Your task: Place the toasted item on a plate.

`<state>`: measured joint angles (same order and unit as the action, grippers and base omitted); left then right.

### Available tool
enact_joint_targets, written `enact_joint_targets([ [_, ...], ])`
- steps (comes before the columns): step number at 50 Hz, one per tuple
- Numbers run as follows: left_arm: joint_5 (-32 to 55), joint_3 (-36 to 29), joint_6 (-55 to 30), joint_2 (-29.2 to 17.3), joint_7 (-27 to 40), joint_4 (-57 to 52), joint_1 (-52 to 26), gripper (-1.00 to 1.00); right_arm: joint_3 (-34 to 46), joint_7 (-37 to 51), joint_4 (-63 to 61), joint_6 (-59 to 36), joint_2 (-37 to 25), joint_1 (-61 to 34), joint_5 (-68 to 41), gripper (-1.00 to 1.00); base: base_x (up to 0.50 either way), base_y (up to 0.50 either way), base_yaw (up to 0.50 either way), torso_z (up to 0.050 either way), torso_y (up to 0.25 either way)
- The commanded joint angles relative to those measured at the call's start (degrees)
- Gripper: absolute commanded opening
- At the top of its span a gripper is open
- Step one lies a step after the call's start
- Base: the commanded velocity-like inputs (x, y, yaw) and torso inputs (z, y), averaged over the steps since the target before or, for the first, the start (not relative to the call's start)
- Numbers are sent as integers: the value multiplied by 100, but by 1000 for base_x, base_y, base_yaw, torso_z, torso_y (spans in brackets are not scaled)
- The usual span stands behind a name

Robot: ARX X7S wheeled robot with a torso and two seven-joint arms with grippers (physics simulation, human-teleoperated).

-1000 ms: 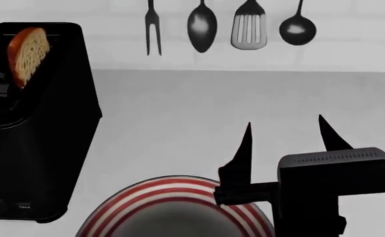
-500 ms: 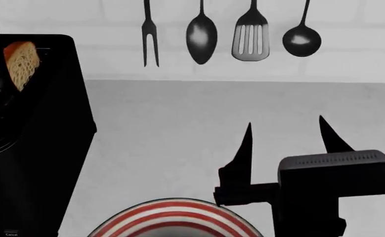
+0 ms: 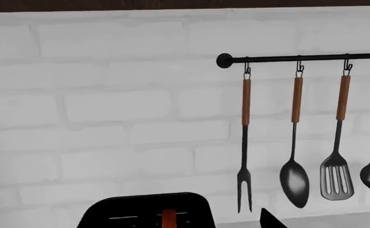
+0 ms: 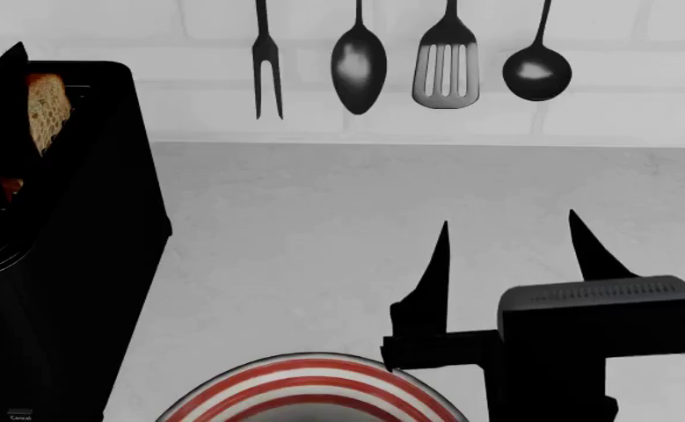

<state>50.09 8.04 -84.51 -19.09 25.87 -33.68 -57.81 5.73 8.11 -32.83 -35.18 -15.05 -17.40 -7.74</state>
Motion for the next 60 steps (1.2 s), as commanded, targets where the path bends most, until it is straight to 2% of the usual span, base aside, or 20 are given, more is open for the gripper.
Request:
enact_joint_targets([
  [1, 2781, -188, -484, -656, 1985, 896, -620, 100, 2, 24, 50, 143, -9, 73, -27, 100, 0, 0, 0, 0, 0],
  [3, 2778, -383, -416, -782, 2011, 898, -607, 100, -3, 38, 34, 143, -13, 85, -28, 100, 0, 0, 0, 0, 0],
  [14, 2783, -597, -161, -937, 2076, 1110, -611, 100, 8, 69, 74, 235, -19, 137, -49, 100, 0, 0, 0, 0, 0],
  [32, 1736, -1506, 597, -1151, 1264, 1560, -519, 100, 53, 122, 205, 371, -24, 203, -65, 100, 0, 0, 0, 0, 0],
  [60, 1351, -1872, 1068, -1240, 937, 1897, -287, 100, 76, 209, 173, 304, -97, 180, -109, 100, 0, 0, 0, 0, 0],
])
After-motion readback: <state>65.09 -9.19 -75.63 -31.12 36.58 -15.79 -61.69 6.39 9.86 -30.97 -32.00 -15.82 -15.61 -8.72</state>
